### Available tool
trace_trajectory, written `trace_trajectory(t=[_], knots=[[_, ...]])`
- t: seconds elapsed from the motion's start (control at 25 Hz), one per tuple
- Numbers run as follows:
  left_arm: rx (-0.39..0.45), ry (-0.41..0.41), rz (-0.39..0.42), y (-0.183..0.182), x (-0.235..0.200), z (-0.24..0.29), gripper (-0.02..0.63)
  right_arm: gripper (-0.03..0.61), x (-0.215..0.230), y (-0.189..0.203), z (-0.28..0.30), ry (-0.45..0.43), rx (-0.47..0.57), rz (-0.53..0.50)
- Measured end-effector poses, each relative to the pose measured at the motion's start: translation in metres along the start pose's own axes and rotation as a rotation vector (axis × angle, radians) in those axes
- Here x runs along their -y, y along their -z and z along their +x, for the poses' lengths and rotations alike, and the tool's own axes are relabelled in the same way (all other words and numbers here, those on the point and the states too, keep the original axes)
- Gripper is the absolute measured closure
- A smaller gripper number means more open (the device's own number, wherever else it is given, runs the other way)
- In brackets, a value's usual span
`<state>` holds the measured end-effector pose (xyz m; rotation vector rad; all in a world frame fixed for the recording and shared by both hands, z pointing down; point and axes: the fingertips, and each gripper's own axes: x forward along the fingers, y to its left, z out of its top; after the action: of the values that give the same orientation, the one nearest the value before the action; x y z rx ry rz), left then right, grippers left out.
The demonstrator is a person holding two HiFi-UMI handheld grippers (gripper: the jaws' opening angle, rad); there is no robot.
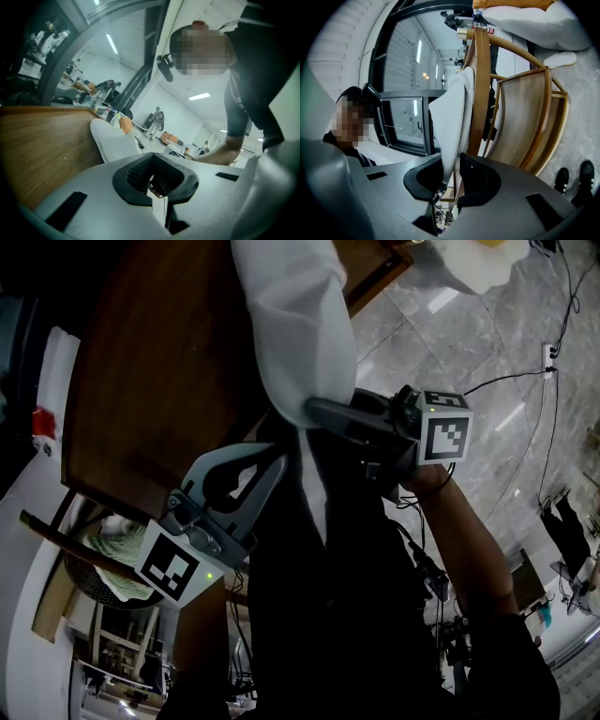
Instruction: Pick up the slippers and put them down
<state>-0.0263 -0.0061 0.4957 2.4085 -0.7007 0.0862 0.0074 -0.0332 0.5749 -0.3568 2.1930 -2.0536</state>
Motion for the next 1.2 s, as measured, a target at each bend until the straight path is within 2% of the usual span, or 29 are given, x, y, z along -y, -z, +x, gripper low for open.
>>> trace_trajectory(t=[0.28, 0.36, 0.48, 0.56, 0.72, 0.92, 1.08, 1.2], knots=[[-0.010, -0.006, -0.003, -0.002, 0.003, -0.003, 0.603, 0.495, -0.026, -0.005, 0.000, 0.013, 0.014, -0.114], [0.013, -0.013, 0.021, -0.019, 0.004, -0.004, 0.603, 0.495, -0.046, -0.015, 0.002, 0.000, 0.017, -0.178], [0.074, -0.037, 0.080, -0.062, 0.008, -0.007, 0.603, 0.495, -0.090, -0.040, 0.002, -0.023, 0.026, -0.304], [0.102, -0.057, 0.113, -0.094, 0.019, -0.015, 0.603, 0.495, -0.129, -0.049, -0.003, -0.029, 0.030, -0.407], [0.154, -0.086, 0.176, -0.161, 0.055, -0.039, 0.603, 0.499, -0.220, -0.057, -0.020, 0.002, 0.043, -0.698], [0.295, -0.096, 0.374, -0.264, 0.084, -0.065, 0.603, 0.503, -0.339, -0.094, -0.016, -0.035, 0.127, -1.140], [0.333, -0.081, 0.426, -0.315, 0.138, -0.089, 0.603, 0.512, -0.426, -0.081, -0.029, -0.076, 0.193, -1.294], [0.370, -0.065, 0.495, -0.344, 0.170, -0.097, 0.603, 0.517, -0.476, -0.073, -0.036, -0.135, 0.243, -1.401]])
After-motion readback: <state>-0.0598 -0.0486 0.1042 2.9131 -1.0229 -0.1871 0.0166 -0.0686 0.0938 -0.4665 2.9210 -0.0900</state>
